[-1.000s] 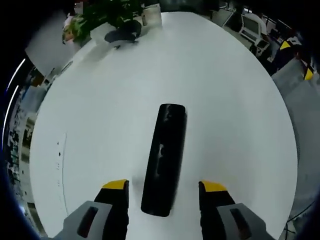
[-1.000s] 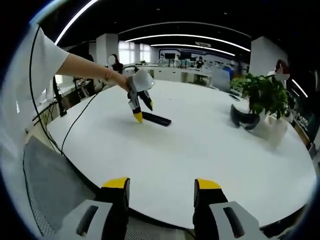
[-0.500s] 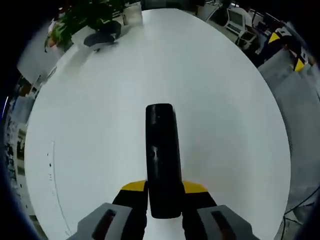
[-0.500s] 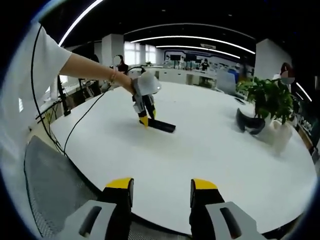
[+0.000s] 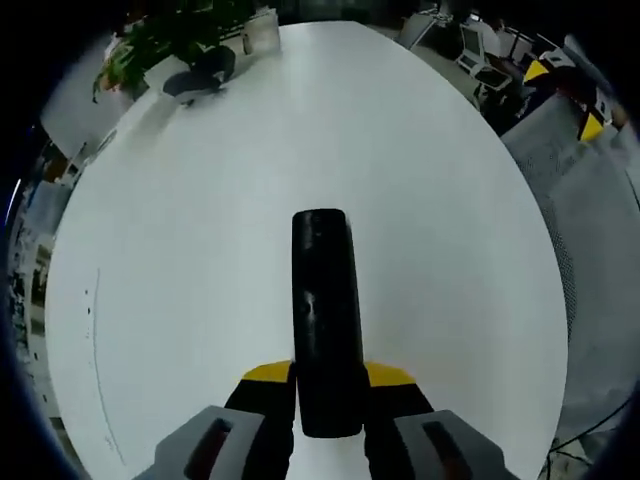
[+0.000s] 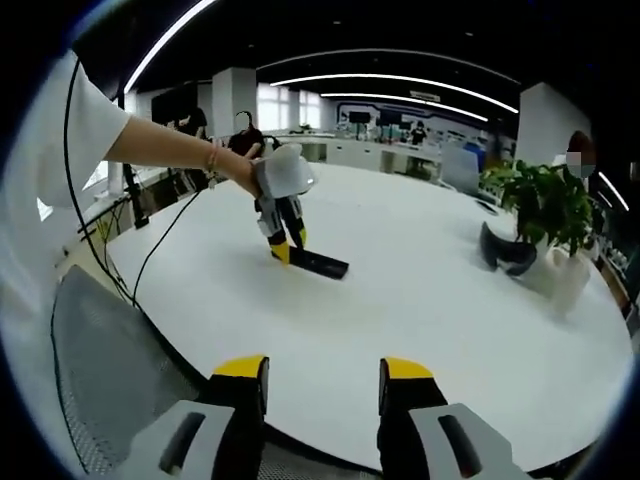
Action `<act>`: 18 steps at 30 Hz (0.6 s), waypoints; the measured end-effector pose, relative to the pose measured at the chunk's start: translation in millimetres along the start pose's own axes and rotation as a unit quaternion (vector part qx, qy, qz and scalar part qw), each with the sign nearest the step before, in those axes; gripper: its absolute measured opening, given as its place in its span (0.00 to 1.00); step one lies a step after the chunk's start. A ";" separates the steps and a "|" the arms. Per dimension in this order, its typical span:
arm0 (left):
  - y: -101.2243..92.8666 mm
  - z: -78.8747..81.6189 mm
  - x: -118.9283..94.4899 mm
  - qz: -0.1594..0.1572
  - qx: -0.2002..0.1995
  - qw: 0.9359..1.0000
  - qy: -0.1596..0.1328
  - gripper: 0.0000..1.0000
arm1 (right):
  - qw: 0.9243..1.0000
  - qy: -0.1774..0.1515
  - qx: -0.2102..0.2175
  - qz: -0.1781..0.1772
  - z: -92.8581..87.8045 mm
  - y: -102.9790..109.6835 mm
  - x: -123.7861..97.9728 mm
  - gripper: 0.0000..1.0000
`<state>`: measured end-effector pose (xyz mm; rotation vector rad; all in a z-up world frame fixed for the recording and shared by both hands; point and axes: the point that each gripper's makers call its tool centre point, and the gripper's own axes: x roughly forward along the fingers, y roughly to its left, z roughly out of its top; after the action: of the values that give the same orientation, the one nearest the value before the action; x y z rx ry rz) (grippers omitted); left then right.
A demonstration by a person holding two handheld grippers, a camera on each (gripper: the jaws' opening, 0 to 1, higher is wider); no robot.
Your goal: Press the specified remote control buttons in sequence, fully releasing each button before pressing the next.
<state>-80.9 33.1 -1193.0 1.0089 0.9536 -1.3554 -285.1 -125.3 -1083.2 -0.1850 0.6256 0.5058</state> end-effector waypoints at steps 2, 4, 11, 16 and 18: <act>-6.2 -1.3 -0.2 0.000 -0.003 1.000 -0.003 0.23 | 1.000 -0.001 -0.003 0.004 0.6 1.8 0.5 0.41; -11.2 -2.0 -0.3 0.001 -0.005 1.000 -0.007 0.23 | 1.000 -0.001 -0.005 0.007 1.0 3.1 1.1 0.41; -31.6 -4.6 0.8 0.003 -0.018 1.000 -0.015 0.23 | 0.999 -0.002 -0.022 0.023 4.7 9.7 6.0 0.40; -47.8 -6.0 0.7 0.008 -0.025 0.999 -0.026 0.23 | 0.999 -0.005 -0.033 0.036 8.9 14.8 9.8 0.39; -53.8 -5.9 0.7 0.007 -0.031 0.999 -0.030 0.23 | 0.998 -0.004 -0.038 0.042 9.6 17.4 11.3 0.39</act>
<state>-134.4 40.3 -1196.5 0.9216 0.9362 -1.3291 -281.0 -102.8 -1082.5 -0.2296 0.6079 0.6120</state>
